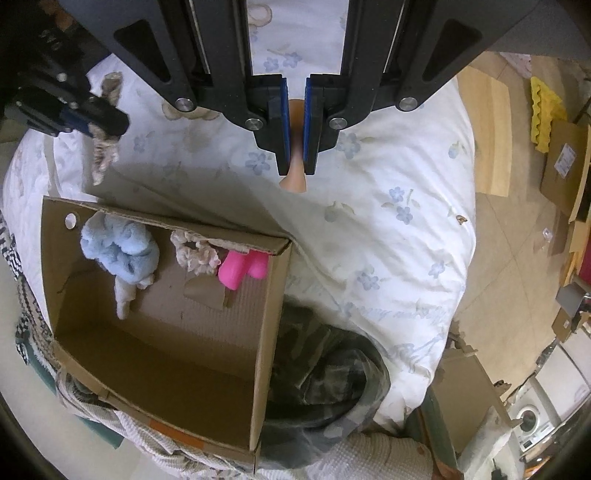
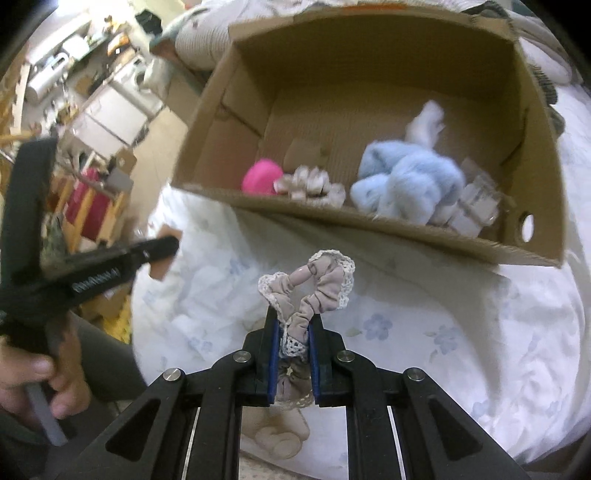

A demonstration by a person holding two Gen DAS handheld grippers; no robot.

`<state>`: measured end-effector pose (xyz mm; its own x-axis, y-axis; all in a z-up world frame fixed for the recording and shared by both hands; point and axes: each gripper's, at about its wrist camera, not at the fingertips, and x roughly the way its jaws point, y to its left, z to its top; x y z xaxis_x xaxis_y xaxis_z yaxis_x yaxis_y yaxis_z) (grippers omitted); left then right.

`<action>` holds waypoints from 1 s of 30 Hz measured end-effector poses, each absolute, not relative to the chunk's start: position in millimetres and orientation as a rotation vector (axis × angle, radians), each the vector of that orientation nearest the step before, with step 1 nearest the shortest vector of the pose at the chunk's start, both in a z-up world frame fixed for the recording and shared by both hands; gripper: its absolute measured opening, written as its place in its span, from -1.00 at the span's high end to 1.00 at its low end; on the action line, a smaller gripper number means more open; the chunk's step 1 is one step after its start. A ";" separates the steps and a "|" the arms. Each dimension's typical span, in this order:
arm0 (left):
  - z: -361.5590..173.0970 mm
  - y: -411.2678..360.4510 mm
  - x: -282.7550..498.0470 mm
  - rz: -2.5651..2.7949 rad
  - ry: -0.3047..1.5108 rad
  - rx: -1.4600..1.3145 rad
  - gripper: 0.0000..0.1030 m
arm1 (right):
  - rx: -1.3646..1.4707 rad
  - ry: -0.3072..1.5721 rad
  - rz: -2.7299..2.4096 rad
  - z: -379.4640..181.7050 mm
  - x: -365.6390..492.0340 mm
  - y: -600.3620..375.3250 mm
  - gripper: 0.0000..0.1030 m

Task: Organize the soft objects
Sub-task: 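Carry the tan cylinder with the left tool while the right tool carries the scrunchie into the box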

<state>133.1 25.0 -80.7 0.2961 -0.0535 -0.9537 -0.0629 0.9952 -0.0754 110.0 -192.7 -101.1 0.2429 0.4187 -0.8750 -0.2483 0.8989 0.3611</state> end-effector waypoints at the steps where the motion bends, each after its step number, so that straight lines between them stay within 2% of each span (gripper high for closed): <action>1: -76.8 25.6 131.8 0.007 1.260 -0.110 0.89 | 0.171 1.235 0.460 -96.5 111.2 -194.7 0.70; 19: 19.1 15.9 141.6 -0.112 1.012 -0.200 0.89 | 0.331 0.960 0.465 -4.4 105.5 -239.1 0.70; 24: 36.5 1.0 163.1 -0.137 0.963 -0.141 0.89 | 0.332 0.930 0.443 2.1 121.9 -253.1 0.70; 30: 32.1 -8.9 192.7 -0.157 0.960 -0.113 0.89 | 0.322 0.940 0.399 -6.8 153.3 -262.0 0.70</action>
